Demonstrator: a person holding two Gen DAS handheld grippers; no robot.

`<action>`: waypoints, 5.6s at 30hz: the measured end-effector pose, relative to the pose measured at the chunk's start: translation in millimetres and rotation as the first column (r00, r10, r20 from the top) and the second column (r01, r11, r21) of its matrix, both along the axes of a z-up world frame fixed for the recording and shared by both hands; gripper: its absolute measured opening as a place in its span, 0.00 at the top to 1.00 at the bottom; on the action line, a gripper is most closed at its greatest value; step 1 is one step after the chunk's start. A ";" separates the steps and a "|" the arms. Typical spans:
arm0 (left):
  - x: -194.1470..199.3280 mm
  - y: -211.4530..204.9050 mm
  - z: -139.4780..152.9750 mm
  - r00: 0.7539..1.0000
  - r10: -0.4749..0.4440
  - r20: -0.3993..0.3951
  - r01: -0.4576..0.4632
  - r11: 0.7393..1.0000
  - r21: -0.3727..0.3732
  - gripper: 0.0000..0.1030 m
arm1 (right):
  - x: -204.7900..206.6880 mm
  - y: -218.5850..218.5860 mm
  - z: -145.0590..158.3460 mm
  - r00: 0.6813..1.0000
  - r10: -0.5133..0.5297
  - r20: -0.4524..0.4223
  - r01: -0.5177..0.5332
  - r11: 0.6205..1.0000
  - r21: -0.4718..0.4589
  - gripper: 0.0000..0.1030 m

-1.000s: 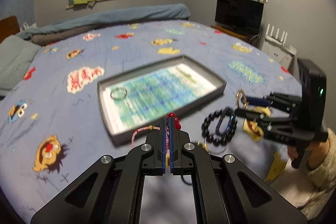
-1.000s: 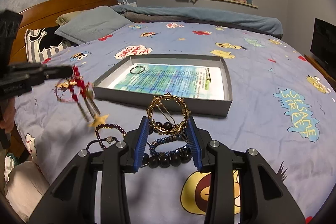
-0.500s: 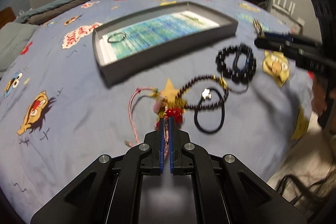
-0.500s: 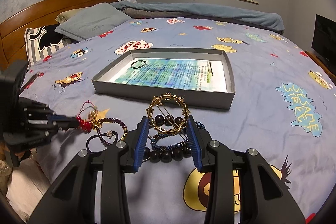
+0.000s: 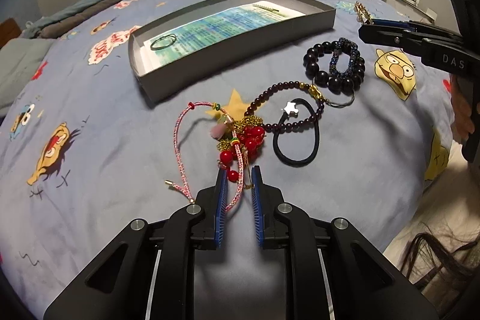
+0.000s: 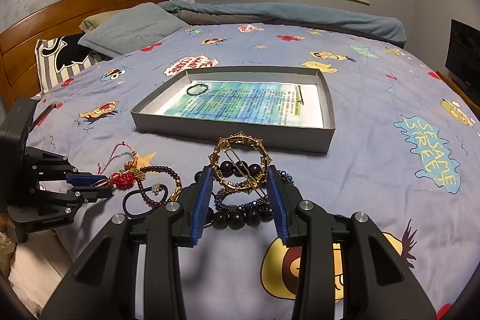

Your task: Organize jewelry

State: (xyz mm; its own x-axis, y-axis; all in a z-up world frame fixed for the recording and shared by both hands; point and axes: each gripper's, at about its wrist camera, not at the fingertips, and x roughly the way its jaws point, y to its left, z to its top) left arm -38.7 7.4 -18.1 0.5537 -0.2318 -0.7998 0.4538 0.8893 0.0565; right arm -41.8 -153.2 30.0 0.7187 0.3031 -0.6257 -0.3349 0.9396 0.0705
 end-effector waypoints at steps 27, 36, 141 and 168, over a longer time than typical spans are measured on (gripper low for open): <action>2.4 -9.4 44.1 0.991 -0.041 0.126 0.047 0.998 -0.040 0.97 | -0.7 -2.3 3.9 1.000 -0.006 0.003 0.006 1.000 -0.009 0.64; 23.4 -3.2 98.9 0.980 -0.022 0.197 0.045 0.992 -0.115 0.98 | 20.4 -2.8 27.1 1.000 -0.005 0.025 0.006 1.000 -0.007 0.64; 181.1 13.5 21.1 0.965 0.249 0.081 -0.244 0.967 -0.071 0.73 | 165.3 7.9 -28.6 0.984 -0.091 -0.153 0.074 0.991 -0.116 0.58; 48.5 23.8 80.6 0.952 0.245 0.185 -0.230 0.968 -0.097 0.22 | 56.5 -41.0 49.1 0.991 -0.134 -0.012 0.134 0.991 0.025 0.05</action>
